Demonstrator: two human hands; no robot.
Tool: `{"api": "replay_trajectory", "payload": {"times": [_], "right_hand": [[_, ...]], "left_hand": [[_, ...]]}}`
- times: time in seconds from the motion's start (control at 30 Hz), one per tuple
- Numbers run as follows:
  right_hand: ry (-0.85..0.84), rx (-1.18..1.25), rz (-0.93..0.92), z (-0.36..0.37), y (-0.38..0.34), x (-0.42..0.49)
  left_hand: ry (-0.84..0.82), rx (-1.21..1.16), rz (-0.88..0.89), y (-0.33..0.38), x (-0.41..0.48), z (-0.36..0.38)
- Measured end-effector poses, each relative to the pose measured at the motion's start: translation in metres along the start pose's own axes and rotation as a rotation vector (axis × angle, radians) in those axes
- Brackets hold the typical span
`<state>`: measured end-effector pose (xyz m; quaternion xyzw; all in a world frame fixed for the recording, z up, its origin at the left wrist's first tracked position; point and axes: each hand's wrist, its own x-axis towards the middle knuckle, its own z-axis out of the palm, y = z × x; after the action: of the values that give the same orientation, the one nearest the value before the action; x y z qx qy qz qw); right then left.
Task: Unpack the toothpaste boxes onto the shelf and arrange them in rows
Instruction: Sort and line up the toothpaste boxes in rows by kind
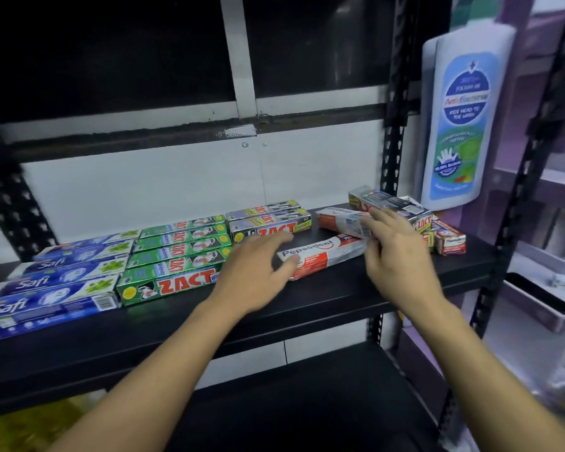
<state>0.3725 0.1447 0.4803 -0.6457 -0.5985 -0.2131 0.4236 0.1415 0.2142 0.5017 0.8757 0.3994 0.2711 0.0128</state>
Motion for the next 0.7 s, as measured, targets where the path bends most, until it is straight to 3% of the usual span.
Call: {"api": "replay_trajectory", "payload": {"times": [0.17, 0.3, 0.47, 0.7], "right_hand": [[-0.13, 0.02, 0.032, 0.019, 0.003, 0.006], [-0.286, 0.064, 0.061, 0.029, 0.009, 0.024], [-0.52, 0.021, 0.086, 0.047, 0.015, 0.042], [-0.289, 0.134, 0.064, 0.044, 0.018, 0.021]], "left_hand": [[-0.128, -0.35, -0.287, 0.003, 0.008, 0.026], [-0.094, -0.575, -0.342, -0.011, 0.005, 0.025], [-0.078, -0.686, -0.383, -0.01, 0.005, 0.025], [-0.048, -0.759, -0.395, -0.011, 0.005, 0.023]]}}
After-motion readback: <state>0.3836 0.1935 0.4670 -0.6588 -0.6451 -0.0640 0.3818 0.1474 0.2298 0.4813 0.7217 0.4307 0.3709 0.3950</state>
